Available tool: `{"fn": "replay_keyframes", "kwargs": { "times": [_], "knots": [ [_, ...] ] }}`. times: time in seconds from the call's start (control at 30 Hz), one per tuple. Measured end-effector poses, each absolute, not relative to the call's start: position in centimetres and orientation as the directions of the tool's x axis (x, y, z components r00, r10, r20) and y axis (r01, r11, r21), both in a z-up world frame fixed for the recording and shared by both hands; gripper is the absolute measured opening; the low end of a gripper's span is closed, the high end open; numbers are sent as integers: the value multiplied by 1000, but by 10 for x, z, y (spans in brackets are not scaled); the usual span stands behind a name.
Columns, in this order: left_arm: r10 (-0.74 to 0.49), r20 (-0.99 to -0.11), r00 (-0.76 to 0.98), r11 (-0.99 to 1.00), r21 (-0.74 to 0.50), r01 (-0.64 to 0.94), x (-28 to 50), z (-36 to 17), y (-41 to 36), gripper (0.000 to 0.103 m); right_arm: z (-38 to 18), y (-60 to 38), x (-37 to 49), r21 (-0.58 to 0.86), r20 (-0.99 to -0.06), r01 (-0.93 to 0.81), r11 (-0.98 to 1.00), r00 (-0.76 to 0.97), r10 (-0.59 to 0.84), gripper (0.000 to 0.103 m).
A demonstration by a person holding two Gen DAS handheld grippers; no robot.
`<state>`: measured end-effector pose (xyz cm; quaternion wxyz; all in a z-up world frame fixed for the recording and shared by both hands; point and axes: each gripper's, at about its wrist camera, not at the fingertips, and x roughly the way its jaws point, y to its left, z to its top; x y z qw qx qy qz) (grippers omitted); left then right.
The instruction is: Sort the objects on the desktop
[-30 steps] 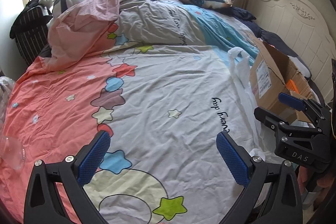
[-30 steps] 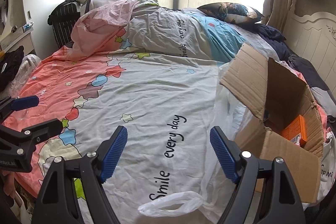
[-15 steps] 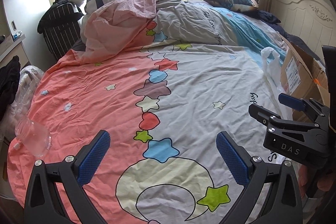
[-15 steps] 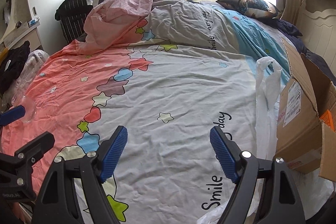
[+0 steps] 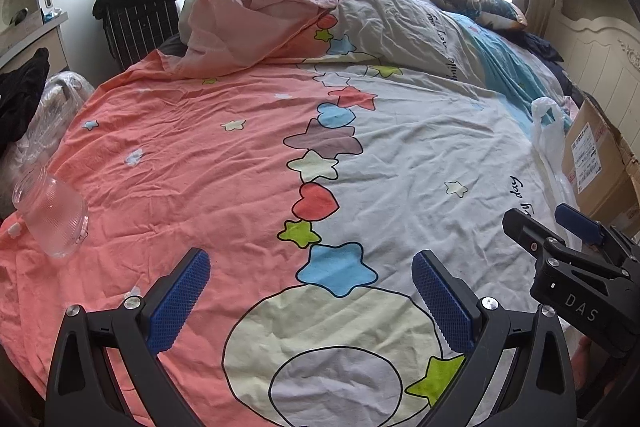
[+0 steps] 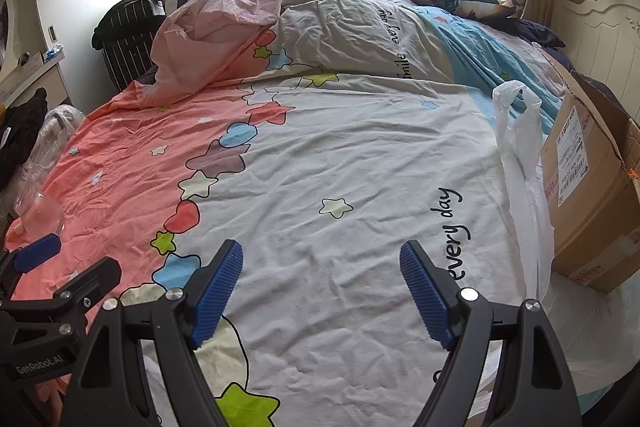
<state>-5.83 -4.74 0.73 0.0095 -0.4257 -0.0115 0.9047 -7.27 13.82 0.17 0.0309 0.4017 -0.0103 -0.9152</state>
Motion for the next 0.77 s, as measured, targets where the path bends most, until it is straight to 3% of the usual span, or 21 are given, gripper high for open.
{"fn": "replay_keyframes", "kwargs": {
  "times": [0.77],
  "knots": [
    [-41, -774, -632, -997, -9, 76, -58, -2, -64, 103, -18, 118, -68, -22, -740, 69, -997, -672, -30, 78]
  ]
}}
